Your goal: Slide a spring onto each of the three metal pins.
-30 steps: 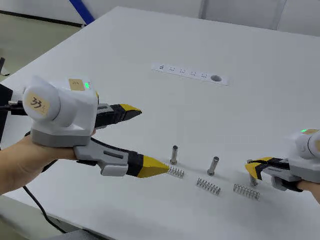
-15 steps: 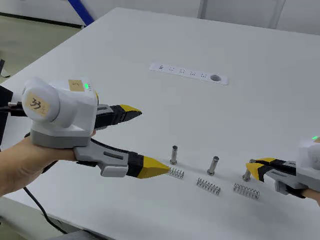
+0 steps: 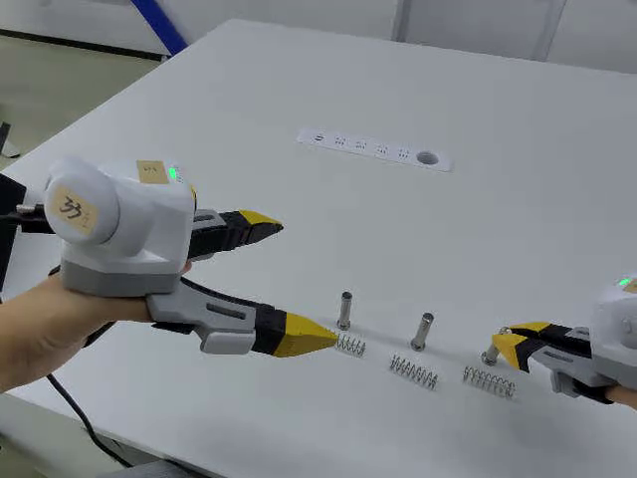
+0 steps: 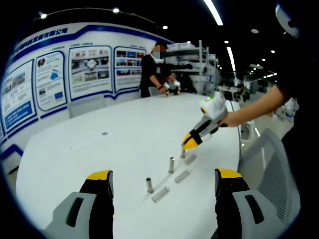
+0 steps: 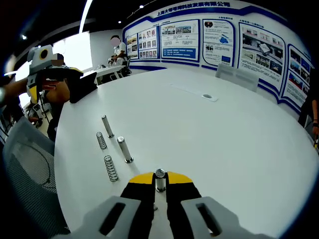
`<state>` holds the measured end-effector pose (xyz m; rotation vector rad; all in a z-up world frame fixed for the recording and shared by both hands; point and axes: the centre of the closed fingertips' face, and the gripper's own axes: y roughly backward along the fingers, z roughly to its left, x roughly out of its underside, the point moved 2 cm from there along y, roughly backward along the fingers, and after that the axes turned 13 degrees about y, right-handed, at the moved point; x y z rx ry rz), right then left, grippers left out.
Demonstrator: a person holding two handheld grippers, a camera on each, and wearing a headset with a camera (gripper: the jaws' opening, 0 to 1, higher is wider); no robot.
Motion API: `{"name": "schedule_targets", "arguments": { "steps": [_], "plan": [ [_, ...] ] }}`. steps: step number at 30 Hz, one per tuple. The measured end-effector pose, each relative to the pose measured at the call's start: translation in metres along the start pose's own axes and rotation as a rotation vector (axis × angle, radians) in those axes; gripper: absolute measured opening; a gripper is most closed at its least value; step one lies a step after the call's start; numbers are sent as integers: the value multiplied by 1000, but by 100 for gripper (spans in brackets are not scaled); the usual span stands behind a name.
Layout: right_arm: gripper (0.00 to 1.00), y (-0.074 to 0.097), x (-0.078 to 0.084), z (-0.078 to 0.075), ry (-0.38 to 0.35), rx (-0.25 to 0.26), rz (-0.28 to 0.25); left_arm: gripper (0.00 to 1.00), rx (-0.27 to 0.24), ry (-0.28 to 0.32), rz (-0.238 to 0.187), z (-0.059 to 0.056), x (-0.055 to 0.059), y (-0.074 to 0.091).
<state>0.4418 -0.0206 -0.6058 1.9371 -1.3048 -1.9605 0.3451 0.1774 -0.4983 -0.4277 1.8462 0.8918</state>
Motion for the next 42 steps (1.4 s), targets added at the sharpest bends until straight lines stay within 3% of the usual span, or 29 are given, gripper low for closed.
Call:
{"name": "schedule_targets", "arguments": {
  "steps": [20,34,39,42],
  "plan": [
    [9,3,3,1,19,-23,42,85,7,0,20,-3,6,3],
    [17,15,8,0,-9,-23,36,85,17,-2,30,-2,6,-1],
    [20,19,20,4,-13,-57,49,85,22,6,44,1,11,-5],
    [22,19,26,13,40,-112,57,85,25,6,54,1,14,-7]
  ]
}}
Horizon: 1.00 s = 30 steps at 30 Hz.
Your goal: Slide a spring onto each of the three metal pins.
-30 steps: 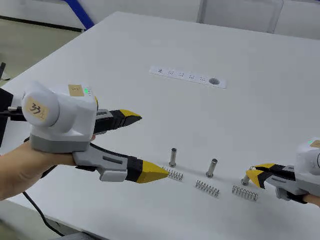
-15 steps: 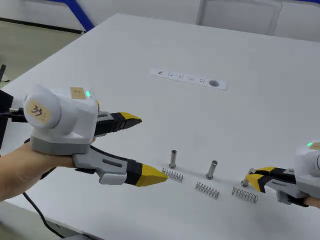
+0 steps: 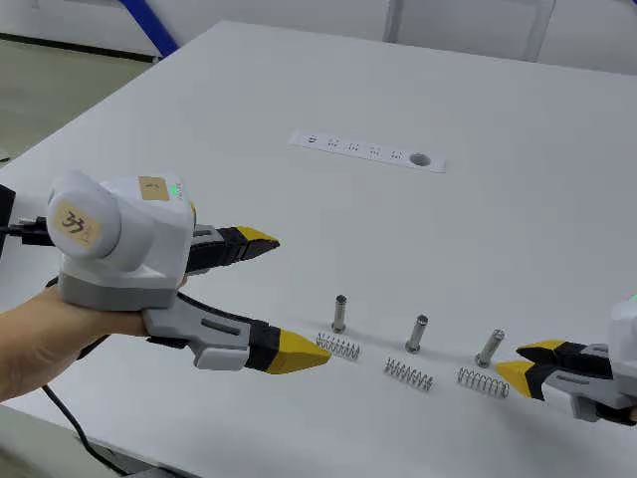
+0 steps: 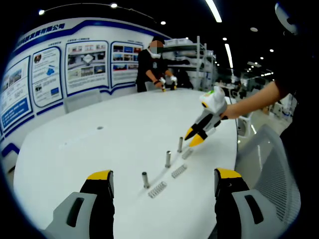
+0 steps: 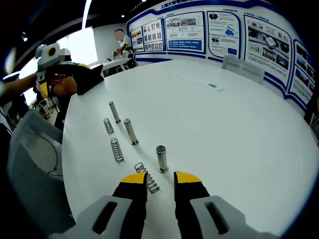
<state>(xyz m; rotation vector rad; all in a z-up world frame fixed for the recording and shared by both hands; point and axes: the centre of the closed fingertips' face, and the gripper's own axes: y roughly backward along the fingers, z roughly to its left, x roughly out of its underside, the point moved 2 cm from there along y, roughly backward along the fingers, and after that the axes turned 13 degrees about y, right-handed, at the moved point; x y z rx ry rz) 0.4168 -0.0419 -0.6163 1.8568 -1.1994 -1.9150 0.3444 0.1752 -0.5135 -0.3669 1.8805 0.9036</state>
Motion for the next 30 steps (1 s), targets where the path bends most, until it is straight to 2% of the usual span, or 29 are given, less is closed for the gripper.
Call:
{"name": "schedule_targets", "arguments": {
  "steps": [3,6,10,13,16,18,23,26,30],
  "plan": [
    [23,-3,3,7,73,-51,3,85,2,2,6,0,2,-1],
    [23,-7,5,9,87,-85,-1,85,6,5,12,0,4,-1],
    [23,-14,11,8,138,-113,24,85,-2,11,21,3,7,0],
    [22,-19,13,9,149,-146,32,85,-6,16,24,4,9,0],
    [22,-23,19,8,189,-159,59,84,-6,18,25,5,8,-1],
    [22,-23,19,11,189,-178,62,84,-6,18,24,5,7,-2],
    [21,-25,19,12,192,-195,48,85,-5,17,28,5,7,-4],
    [15,-27,20,13,243,-206,45,85,-4,15,33,5,8,-4],
    [12,-26,20,16,256,-228,51,84,-4,14,39,5,9,-5]
  ]
}}
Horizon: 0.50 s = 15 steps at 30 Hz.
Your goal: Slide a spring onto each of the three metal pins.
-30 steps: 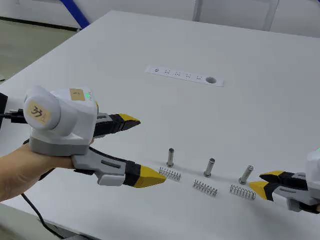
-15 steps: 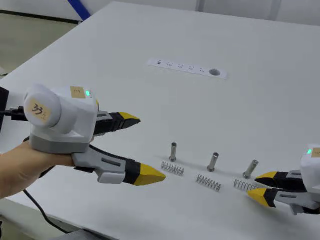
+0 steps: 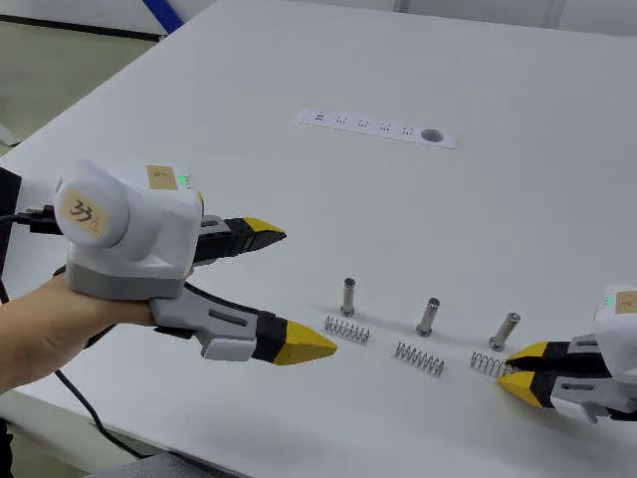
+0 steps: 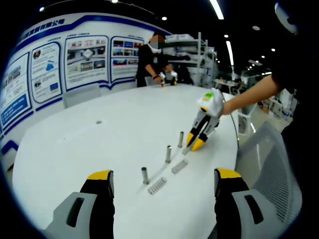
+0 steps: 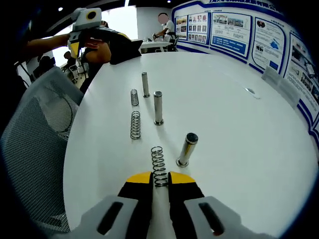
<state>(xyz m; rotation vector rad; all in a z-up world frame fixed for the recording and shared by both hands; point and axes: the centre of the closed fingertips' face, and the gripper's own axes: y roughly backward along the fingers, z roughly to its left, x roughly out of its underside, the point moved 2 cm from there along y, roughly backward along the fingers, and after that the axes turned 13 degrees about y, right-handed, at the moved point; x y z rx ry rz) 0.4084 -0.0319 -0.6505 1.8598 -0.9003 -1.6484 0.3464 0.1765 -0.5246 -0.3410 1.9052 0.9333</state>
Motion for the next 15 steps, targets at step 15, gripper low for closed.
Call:
{"name": "schedule_targets", "arguments": {
  "steps": [15],
  "plan": [
    [11,4,-3,1,52,3,33,84,17,-14,1,-7,-4,-4]
  ]
}}
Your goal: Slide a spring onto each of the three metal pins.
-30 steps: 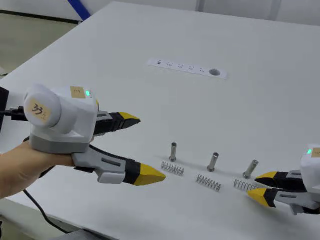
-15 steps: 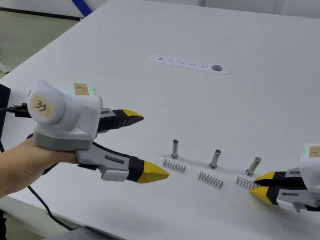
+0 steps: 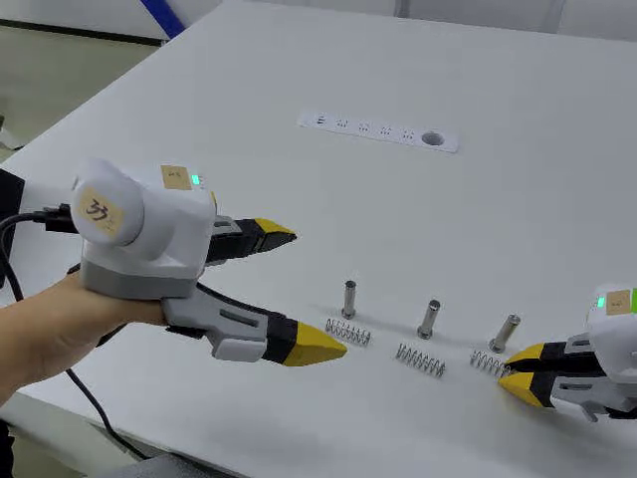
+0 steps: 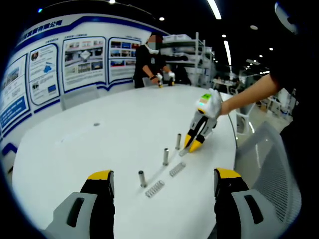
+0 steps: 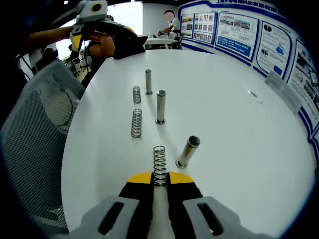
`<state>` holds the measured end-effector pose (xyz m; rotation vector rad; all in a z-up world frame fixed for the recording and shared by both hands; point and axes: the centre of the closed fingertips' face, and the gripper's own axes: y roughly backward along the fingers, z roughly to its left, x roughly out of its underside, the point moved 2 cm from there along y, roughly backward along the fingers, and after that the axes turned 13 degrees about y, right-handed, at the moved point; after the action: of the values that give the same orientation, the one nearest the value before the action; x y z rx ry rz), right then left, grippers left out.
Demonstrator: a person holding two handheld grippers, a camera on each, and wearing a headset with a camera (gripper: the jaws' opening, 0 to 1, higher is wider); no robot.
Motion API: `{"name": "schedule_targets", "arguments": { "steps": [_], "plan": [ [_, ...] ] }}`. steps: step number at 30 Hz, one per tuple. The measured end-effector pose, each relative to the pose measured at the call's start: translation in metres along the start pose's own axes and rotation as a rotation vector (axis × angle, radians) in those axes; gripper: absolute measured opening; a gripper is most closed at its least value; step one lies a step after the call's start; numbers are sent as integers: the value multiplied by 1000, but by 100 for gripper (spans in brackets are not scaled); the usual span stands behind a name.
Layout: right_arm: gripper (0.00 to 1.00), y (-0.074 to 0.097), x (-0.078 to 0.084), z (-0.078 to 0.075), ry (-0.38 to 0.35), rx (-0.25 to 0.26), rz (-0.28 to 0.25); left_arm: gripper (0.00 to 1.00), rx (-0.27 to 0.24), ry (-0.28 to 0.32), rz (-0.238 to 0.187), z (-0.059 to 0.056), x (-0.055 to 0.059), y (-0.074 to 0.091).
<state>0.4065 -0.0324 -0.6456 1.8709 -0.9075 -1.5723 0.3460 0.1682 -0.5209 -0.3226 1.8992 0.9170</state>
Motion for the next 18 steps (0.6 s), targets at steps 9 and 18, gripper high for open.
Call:
{"name": "schedule_targets", "arguments": {
  "steps": [9,18],
  "plan": [
    [11,19,-11,3,33,2,-3,84,6,-4,-5,-5,-1,-2],
    [11,43,-42,4,115,-2,-25,78,46,0,-15,-20,-4,-10]
  ]
}}
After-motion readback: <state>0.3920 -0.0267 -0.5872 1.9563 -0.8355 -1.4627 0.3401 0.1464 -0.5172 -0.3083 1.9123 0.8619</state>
